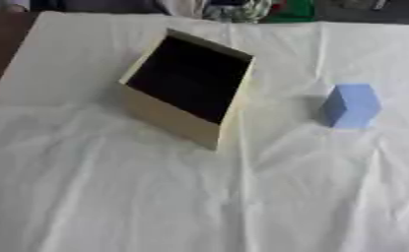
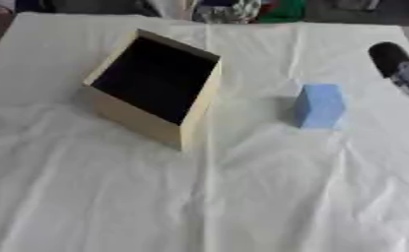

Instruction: Pick up objects on the table and place them in the box.

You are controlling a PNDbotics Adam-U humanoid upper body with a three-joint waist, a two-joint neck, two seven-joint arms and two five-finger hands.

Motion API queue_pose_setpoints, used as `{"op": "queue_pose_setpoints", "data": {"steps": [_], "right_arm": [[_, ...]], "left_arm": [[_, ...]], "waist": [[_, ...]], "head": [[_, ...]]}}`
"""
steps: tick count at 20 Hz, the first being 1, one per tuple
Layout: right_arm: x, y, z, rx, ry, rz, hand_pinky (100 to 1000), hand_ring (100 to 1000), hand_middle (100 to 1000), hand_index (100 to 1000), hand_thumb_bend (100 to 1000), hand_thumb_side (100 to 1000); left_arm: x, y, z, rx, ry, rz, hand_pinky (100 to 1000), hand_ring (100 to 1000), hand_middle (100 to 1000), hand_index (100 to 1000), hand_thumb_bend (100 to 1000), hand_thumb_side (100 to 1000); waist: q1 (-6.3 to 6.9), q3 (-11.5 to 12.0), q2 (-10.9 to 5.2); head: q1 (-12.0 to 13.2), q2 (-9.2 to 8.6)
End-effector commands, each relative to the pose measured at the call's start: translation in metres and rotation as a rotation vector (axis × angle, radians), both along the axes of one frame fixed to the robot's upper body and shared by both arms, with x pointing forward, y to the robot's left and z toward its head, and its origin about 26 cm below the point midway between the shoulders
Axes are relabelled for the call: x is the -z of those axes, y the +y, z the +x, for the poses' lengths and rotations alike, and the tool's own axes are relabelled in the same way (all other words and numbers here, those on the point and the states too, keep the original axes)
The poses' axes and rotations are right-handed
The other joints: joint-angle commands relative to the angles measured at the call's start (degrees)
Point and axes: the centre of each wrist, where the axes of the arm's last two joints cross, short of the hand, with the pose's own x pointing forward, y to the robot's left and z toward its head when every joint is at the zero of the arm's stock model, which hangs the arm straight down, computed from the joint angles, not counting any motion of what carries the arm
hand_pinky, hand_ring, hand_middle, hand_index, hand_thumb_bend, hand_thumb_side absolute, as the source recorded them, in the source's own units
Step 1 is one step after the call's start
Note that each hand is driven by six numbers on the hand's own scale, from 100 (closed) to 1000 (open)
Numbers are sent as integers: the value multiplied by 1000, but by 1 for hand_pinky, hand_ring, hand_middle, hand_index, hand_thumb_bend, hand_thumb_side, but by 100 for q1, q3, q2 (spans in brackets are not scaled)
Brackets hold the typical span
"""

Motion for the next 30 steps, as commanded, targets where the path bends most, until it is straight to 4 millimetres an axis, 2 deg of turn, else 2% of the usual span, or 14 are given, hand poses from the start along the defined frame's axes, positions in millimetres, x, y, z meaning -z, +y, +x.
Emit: {"op": "queue_pose_setpoints", "data": {"steps": [1, 4, 10, 11, 13, 14, 17, 21, 30], "right_arm": [[-17, 1, -8, 23, 25, -182, 820, 859, 861, 887, 324, 729], [-18, 3, -8, 23, 100, -287, 823, 866, 864, 892, 347, 731], [-19, 3, -8, -8, 259, -390, 835, 872, 873, 911, 414, 649], [-20, 3, -8, -13, 283, -401, 838, 874, 876, 912, 464, 588], [-22, 3, -9, -19, 315, -414, 837, 874, 876, 911, 472, 580], [-22, 3, -9, -21, 324, -416, 841, 875, 883, 915, 540, 494], [-23, 2, -10, -14, 349, -400, 840, 874, 886, 919, 587, 420], [-23, 3, -9, 19, 354, -357, 839, 867, 879, 924, 544, 335], [-21, 7, -8, 89, 367, -308, 837, 858, 861, 931, 543, 332]], "left_arm": [[-7, 0, -3, 10, -19, 20, 691, 519, 447, 731, 357, 121], [-6, -1, -3, 13, -17, 22, 691, 519, 447, 731, 356, 121], [-6, -1, -3, 16, -14, 26, 691, 519, 447, 731, 355, 122], [-6, -1, -2, 17, -14, 26, 691, 519, 447, 731, 354, 122], [-6, -1, -2, 18, -13, 26, 691, 519, 447, 731, 354, 122], [-6, -1, -2, 18, -13, 26, 690, 519, 446, 731, 353, 122], [-7, -1, -2, 20, -14, 26, 690, 519, 446, 731, 352, 122], [-7, -2, -2, 24, -14, 26, 690, 519, 446, 731, 351, 122], [-7, -3, -2, 29, -14, 24, 690, 519, 445, 731, 347, 122]], "waist": [[-44, 9, -216], [-47, 9, -225], [-43, 3, -234], [-42, 2, -233], [-40, -1, -232], [-39, -3, -231], [-34, -6, -219], [-27, 7, -204], [-27, 32, -171]], "head": [[-30, 38], [-46, 36], [-58, 9], [-58, 5], [-58, 1], [-57, -2], [-64, -18], [-78, -31], [-112, -54]]}}
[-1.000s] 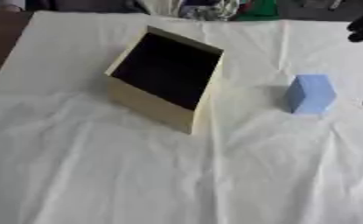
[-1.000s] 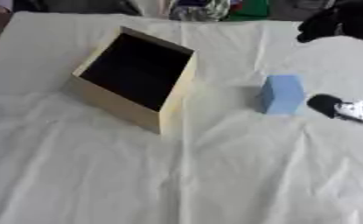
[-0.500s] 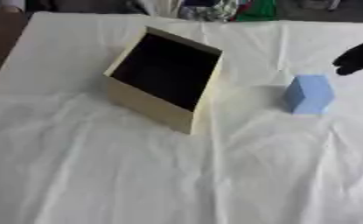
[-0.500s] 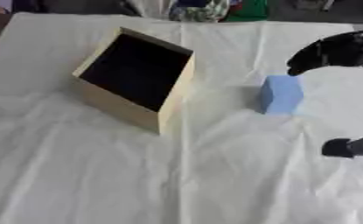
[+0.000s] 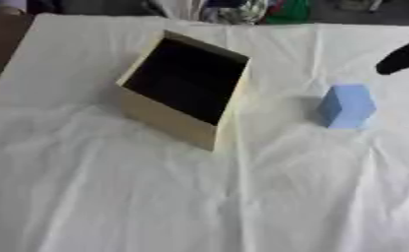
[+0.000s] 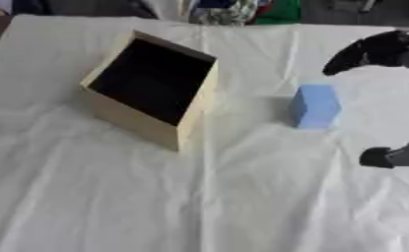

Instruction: Pick up objects on the table and place them in the box.

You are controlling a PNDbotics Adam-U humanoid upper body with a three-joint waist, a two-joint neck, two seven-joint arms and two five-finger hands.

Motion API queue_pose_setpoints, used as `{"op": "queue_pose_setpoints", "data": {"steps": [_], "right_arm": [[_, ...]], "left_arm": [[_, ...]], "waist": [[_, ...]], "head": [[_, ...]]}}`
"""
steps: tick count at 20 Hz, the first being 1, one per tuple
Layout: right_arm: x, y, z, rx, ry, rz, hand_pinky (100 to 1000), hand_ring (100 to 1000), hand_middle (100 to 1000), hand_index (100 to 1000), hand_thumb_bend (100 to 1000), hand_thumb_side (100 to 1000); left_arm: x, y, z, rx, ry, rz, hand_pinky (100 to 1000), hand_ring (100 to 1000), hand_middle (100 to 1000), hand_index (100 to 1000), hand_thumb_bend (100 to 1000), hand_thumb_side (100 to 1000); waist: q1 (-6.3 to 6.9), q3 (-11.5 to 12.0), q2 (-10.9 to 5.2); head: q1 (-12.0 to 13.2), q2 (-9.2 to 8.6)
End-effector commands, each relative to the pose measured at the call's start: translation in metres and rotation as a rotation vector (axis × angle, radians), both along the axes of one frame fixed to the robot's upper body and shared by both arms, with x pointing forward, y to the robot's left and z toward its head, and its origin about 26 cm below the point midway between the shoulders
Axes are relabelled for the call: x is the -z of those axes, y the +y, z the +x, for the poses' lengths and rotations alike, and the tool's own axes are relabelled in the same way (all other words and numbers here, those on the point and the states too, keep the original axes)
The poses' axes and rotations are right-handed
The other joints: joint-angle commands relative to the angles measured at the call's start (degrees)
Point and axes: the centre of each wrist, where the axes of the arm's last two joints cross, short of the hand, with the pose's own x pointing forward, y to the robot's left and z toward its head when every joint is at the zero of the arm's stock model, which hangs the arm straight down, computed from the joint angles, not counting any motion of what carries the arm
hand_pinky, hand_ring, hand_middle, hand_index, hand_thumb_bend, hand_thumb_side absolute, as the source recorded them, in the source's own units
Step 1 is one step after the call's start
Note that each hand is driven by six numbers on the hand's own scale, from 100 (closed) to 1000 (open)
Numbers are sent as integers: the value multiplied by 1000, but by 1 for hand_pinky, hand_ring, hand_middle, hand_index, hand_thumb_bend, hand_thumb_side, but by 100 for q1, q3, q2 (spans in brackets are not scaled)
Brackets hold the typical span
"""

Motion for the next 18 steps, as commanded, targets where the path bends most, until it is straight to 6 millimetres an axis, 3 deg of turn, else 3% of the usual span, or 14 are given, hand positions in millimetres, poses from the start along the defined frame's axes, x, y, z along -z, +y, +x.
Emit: {"op": "queue_pose_setpoints", "data": {"steps": [1, 9, 18], "right_arm": [[-12, 1, -5, 47, -37, -18, 837, 859, 862, 930, 543, 334], [-13, 11, 5, 130, -3, 24, 835, 856, 868, 934, 514, 306], [-7, 7, 36, 209, 60, 54, 842, 866, 876, 934, 501, 287]], "left_arm": [[-8, -1, -2, 8, -24, 17, 690, 518, 445, 731, 347, 122], [-8, -1, -2, 15, -24, 16, 690, 518, 444, 731, 343, 122], [-8, -2, -2, 22, -22, 15, 691, 518, 442, 731, 338, 123]], "waist": [[-26, 9, -147], [-31, 60, -107], [-42, 116, -47]], "head": [[-24, -51], [-90, -77], [-141, -91]]}}
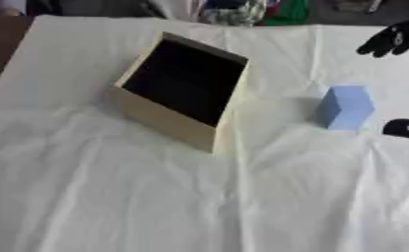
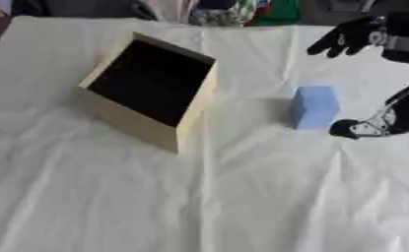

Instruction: Pick up objects on the table and place them in the box.

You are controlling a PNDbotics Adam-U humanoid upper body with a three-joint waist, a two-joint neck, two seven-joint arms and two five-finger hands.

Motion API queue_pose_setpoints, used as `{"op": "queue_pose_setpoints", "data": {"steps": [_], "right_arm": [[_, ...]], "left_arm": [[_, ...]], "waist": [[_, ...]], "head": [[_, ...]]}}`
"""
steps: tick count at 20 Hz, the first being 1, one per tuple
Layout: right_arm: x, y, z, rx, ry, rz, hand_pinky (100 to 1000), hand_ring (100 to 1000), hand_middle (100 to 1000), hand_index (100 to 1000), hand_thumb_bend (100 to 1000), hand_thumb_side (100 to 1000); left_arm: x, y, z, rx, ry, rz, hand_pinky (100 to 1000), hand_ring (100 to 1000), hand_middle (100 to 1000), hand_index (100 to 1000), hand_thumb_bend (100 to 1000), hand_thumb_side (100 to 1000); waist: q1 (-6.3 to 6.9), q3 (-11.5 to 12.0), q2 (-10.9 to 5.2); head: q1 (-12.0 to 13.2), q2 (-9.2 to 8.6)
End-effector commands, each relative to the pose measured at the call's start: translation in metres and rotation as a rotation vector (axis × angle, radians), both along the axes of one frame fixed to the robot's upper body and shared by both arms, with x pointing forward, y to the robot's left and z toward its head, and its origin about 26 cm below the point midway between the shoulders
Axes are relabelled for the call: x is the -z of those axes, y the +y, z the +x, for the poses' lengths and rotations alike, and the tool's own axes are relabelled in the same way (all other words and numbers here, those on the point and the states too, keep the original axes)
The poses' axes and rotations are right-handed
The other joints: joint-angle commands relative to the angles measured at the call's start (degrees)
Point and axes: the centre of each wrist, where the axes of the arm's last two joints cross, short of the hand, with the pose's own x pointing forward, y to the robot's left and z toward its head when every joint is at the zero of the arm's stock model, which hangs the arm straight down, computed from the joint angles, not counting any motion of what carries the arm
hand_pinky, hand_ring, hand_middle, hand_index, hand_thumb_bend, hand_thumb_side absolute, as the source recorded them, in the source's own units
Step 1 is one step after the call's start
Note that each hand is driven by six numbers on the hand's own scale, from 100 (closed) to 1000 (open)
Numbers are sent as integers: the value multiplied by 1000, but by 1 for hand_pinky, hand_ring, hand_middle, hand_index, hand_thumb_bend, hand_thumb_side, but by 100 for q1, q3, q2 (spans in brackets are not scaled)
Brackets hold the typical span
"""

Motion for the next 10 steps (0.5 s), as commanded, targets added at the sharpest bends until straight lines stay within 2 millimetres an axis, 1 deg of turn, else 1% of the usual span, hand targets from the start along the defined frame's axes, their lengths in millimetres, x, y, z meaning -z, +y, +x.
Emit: {"op": "queue_pose_setpoints", "data": {"steps": [1, 10], "right_arm": [[-3, -6, 10, 50, -5, -10, 843, 867, 876, 935, 502, 288], [12, -13, 46, 120, 56, -16, 846, 878, 886, 942, 500, 294]], "left_arm": [[-8, -1, -2, 9, -27, 14, 691, 517, 442, 731, 338, 123], [-8, -2, -2, 15, -25, 13, 691, 517, 441, 732, 336, 123]], "waist": [[-41, 10, -50], [-38, 63, -37]], "head": [[-30, -43], [-73, -43]]}}
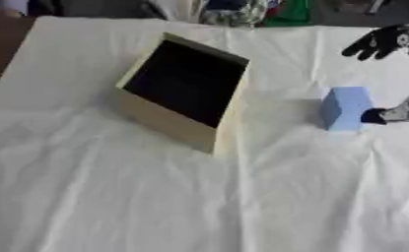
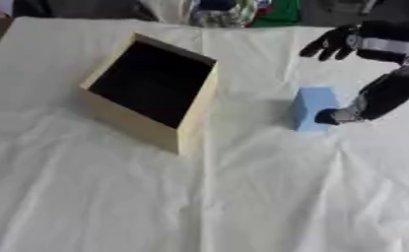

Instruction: Pick up objects on the table and place them in the box.

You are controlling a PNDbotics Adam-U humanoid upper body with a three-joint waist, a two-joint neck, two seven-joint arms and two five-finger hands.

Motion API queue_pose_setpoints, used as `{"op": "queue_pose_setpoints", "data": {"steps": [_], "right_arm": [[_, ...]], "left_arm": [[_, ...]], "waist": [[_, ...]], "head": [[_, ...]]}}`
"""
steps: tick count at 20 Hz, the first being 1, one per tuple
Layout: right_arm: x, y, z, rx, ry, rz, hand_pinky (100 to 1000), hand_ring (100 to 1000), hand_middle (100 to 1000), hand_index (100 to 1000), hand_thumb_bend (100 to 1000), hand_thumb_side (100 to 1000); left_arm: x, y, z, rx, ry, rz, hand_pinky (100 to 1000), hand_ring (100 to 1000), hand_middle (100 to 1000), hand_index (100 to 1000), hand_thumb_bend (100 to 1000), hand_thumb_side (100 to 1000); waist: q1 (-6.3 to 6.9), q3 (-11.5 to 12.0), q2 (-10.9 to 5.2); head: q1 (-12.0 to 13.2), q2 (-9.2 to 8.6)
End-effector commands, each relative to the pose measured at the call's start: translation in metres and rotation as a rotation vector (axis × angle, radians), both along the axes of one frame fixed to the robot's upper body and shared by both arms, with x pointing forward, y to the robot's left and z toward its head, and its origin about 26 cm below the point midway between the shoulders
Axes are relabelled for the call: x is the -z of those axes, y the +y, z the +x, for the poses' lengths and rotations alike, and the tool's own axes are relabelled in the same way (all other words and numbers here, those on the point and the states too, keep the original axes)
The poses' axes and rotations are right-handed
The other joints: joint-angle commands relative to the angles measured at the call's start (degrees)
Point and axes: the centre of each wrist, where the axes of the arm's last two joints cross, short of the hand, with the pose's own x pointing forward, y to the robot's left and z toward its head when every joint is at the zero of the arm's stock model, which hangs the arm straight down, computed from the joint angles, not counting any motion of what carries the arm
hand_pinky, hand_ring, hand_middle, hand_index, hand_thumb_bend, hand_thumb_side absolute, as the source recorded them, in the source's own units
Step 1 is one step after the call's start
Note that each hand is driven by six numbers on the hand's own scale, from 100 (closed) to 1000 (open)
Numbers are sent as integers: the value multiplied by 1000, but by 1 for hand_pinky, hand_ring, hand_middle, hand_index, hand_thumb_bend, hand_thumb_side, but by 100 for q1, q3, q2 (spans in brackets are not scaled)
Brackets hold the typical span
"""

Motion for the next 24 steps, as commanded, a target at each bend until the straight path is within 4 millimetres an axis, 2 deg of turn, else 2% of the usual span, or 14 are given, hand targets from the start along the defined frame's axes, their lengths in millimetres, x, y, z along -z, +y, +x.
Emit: {"op": "queue_pose_setpoints", "data": {"steps": [1, 7, 17, 24], "right_arm": [[-2, -8, 10, 46, -6, -27, 848, 882, 890, 943, 504, 298], [7, -10, 24, 39, 19, -74, 855, 899, 895, 949, 519, 286], [24, -20, 48, 103, 51, -146, 854, 908, 895, 942, 471, 218], [31, -26, 60, 151, 34, -182, 850, 910, 885, 932, 459, 209]], "left_arm": [[-8, -2, -2, 11, -27, 12, 691, 517, 441, 731, 336, 123], [-8, -2, -2, 15, -26, 12, 691, 517, 441, 732, 334, 123], [-7, -2, -2, 21, -21, 18, 692, 517, 439, 732, 328, 120], [-7, -3, -2, 26, -19, 19, 692, 516, 439, 732, 327, 123]], "waist": [[-39, 18, -35], [-43, 34, -16], [-45, 67, 1], [-48, 73, 20]], "head": [[-30, -43], [-38, -38], [-71, -49], [-96, -54]]}}
